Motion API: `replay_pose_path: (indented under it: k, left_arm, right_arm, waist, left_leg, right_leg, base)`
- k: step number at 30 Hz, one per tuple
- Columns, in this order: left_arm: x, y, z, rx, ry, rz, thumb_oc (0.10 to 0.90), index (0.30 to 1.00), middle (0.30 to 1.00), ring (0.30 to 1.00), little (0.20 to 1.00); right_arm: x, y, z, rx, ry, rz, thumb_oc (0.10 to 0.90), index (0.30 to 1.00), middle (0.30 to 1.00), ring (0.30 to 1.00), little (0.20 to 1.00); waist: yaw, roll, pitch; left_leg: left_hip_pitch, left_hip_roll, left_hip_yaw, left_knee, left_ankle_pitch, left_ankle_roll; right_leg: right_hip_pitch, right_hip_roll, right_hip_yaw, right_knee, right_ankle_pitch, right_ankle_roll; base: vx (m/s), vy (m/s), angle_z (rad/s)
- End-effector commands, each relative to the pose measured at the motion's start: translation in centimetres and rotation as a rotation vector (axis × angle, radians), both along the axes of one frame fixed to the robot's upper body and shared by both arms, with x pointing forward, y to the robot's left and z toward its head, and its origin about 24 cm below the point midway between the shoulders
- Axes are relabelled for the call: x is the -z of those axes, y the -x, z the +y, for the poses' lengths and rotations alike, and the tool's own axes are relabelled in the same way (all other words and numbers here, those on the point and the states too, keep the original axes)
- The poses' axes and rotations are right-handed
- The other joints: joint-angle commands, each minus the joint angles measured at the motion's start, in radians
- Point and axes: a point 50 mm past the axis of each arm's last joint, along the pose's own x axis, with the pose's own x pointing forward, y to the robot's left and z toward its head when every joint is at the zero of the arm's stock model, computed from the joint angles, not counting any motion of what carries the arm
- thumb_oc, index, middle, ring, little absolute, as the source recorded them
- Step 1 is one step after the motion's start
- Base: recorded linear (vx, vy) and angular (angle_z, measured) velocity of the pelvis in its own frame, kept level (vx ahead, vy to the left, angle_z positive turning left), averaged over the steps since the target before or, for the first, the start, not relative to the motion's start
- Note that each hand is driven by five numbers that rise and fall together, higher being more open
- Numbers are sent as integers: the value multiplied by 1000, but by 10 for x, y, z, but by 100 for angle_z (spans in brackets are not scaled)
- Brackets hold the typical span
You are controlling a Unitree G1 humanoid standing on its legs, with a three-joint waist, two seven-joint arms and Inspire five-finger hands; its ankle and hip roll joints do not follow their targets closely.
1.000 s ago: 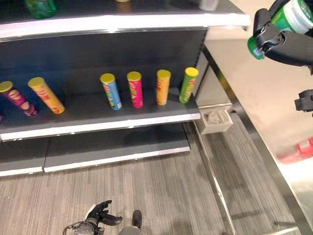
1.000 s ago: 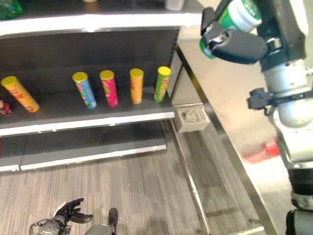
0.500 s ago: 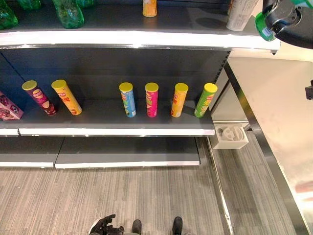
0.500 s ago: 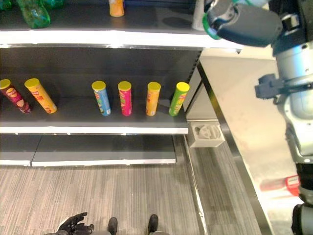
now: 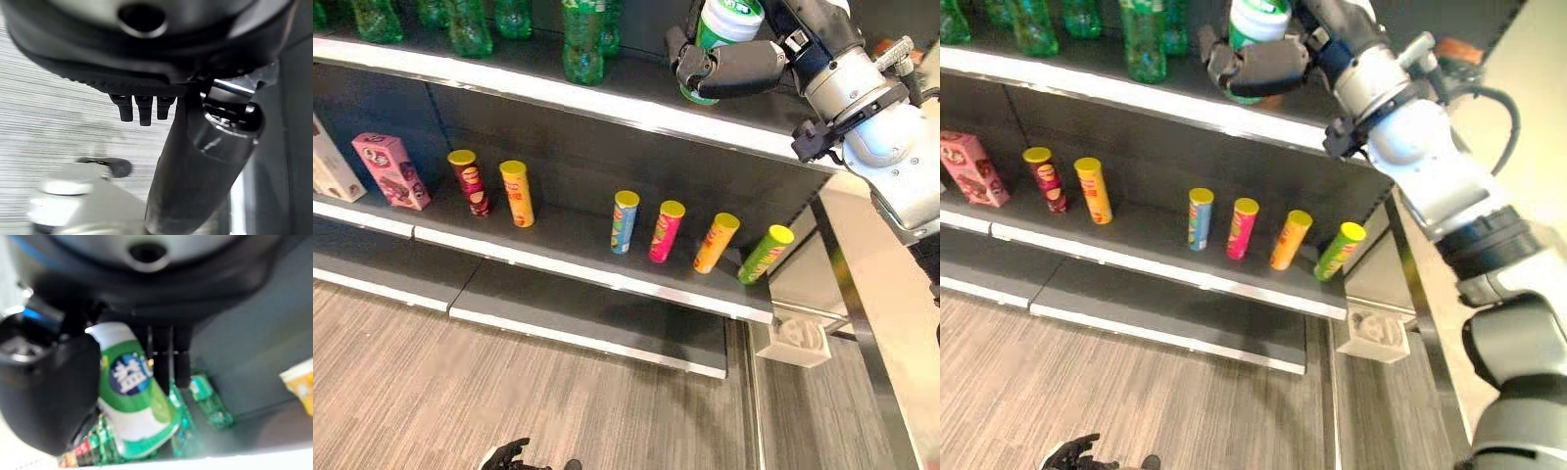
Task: Put the goods on the table back onto the shelves and tidy them up.
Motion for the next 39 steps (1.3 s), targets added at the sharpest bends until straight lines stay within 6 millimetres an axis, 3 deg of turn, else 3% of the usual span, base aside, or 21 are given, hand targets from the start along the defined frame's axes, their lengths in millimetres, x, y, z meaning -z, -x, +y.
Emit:
replay_pose_path:
  k: [1, 9, 19, 39]
  left_arm:
    - [-7, -16, 13, -1, -53, -56, 800, 900, 900, 900, 900]
    - [-7, -18, 11, 17, -56, -56, 800, 900, 900, 900, 900]
    - [-7, -21, 8, 39, -59, -61, 800, 900, 900, 900, 900]
    - [-8, -27, 6, 75, -66, -67, 800, 900, 900, 900, 900]
  right_arm:
    - [-49, 10, -24, 173, -45, -195, 400, 300, 300, 300, 300]
    - [-39, -16, -61, 429, -94, -107, 400, 300, 300, 300, 300]
    - [-42, -19, -73, 518, -90, -100, 400, 300, 300, 300, 300]
    - [-20, -32, -86, 613, -118, 1, 400, 300, 300, 300, 300]
  waist:
    - [8, -11, -28]
    - [39, -11, -14]
    - [42, -12, -10]
    - [48, -20, -8]
  left_leg:
    - [-5, -3, 64, 3, -56, -24]
    - [-49, -8, 14, 3, -38, -35]
    - [-63, -14, -12, 3, -34, -39]
    - [-59, -15, -25, 3, -44, -36]
  right_leg:
    - [68, -34, -54, 7, -55, 72]
    - [56, -37, -104, 7, -59, 72]
    - [61, -39, -129, 7, -63, 72]
    - [68, -39, -146, 7, -72, 71]
  base:
    - [29, -53, 43]
    - [25, -43, 26]
    - [11, -10, 7]
    - [3, -1, 2]
